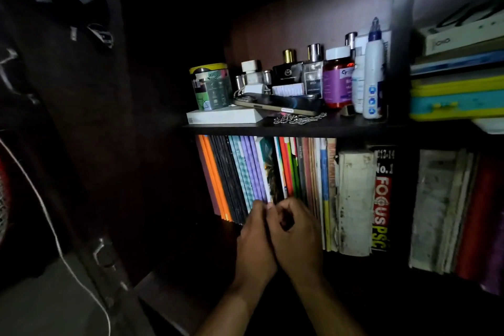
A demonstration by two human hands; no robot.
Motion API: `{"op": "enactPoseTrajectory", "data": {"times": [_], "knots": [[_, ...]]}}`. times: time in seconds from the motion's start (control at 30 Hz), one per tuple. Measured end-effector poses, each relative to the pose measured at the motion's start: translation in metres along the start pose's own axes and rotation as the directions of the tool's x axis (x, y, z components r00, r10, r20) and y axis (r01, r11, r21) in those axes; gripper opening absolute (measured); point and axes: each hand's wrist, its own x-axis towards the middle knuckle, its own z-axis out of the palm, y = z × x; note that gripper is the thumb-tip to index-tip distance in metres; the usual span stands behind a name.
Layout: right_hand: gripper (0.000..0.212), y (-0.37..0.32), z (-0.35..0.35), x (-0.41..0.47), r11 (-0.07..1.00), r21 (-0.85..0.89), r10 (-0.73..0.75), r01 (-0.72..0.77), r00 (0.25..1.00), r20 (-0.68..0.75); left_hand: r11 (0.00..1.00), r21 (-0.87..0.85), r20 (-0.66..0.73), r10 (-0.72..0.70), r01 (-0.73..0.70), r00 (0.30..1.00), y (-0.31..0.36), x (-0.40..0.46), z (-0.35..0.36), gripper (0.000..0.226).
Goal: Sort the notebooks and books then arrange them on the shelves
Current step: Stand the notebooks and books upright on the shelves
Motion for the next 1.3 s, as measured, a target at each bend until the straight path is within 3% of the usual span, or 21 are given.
{"op": "enactPoseTrajectory", "data": {"times": [0.13, 0.27, 0.4, 0.43, 0.5, 0.53, 0.63, 0.77, 0.9, 1.0, 1.07, 1.13, 1.2, 1.3], "knots": [[0.024, 0.005, 0.004, -0.003, 1.0, -0.021, 0.005, -0.002, 0.99, 0.138, 0.958, -0.286, 0.033, -0.001, 0.01, 0.999, -0.013, 0.021, 0.01, 0.024], [0.009, 0.004, 0.001, -0.004, 0.998, -0.065, 0.006, 0.006, 0.984, 0.18, 0.947, -0.322, 0.121, 0.044, -0.002, 0.992, -0.016, 0.02, 0.016, 0.023], [0.024, -0.001, -0.005, -0.001, 0.984, -0.131, -0.095, 0.121, 0.977, 0.191, 0.918, -0.395, -0.04, 0.0, -0.016, 0.999, -0.012, 0.022, 0.007, 0.025], [0.031, -0.003, -0.007, 0.0, 0.962, -0.177, -0.179, 0.209, 0.968, 0.175, 0.958, -0.285, -0.131, -0.016, -0.022, 0.991, -0.016, 0.026, 0.007, 0.028], [0.047, -0.012, -0.009, 0.004, 0.854, -0.316, -0.364, 0.414, 0.908, 0.209, 0.998, 0.068, -0.194, 0.017, -0.003, 0.981, -0.031, 0.039, 0.005, 0.072], [0.056, -0.018, -0.01, 0.009, 0.758, -0.407, -0.42, 0.51, 0.859, 0.293, 0.993, 0.121, -0.17, 0.035, -0.015, 0.985, -0.041, 0.046, 0.008, 0.085], [0.076, -0.022, -0.017, 0.045, 0.389, -0.567, -0.428, 0.726, 0.687, 0.587, 0.999, 0.009, -0.092, 0.053, -0.052, 0.994, -0.053, 0.051, 0.016, 0.082], [0.089, -0.015, -0.02, 0.078, 0.064, -0.586, -0.29, 0.807, 0.577, 0.763, 0.996, -0.089, -0.128, 0.015, -0.027, 0.992, -0.042, 0.045, 0.004, 0.093], [0.101, -0.012, -0.004, 0.073, -0.008, -0.62, -0.27, 0.785, 0.595, 0.757, 0.995, 0.065, -0.247, 0.086, -0.072, 0.965, -0.059, 0.069, -0.036, 0.094], [0.1, -0.013, -0.004, 0.077, -0.082, -0.615, -0.275, 0.784, 0.575, 0.77, 0.957, 0.213, -0.125, 0.229, -0.199, 0.965, -0.082, 0.09, -0.05, 0.101], [0.098, -0.012, -0.005, 0.08, -0.112, -0.609, -0.274, 0.785, 0.565, 0.779, 0.941, 0.281, -0.128, 0.232, -0.189, 0.964, -0.086, 0.094, -0.047, 0.105], [0.092, -0.015, -0.004, 0.079, -0.071, -0.591, -0.297, 0.803, 0.549, 0.782, 0.923, 0.358, -0.165, 0.211, -0.141, 0.963, -0.085, 0.092, -0.046, 0.109], [0.086, -0.017, -0.007, 0.072, -0.018, -0.52, -0.335, 0.854, 0.485, 0.808, 0.915, 0.381, -0.178, 0.214, -0.133, 0.961, -0.087, 0.093, -0.048, 0.111], [0.083, -0.019, -0.013, 0.072, -0.104, -0.384, -0.352, 0.918, 0.327, 0.877, 0.926, 0.359, -0.138, 0.173, -0.113, 0.975, -0.084, 0.094, -0.049, 0.111]]}}
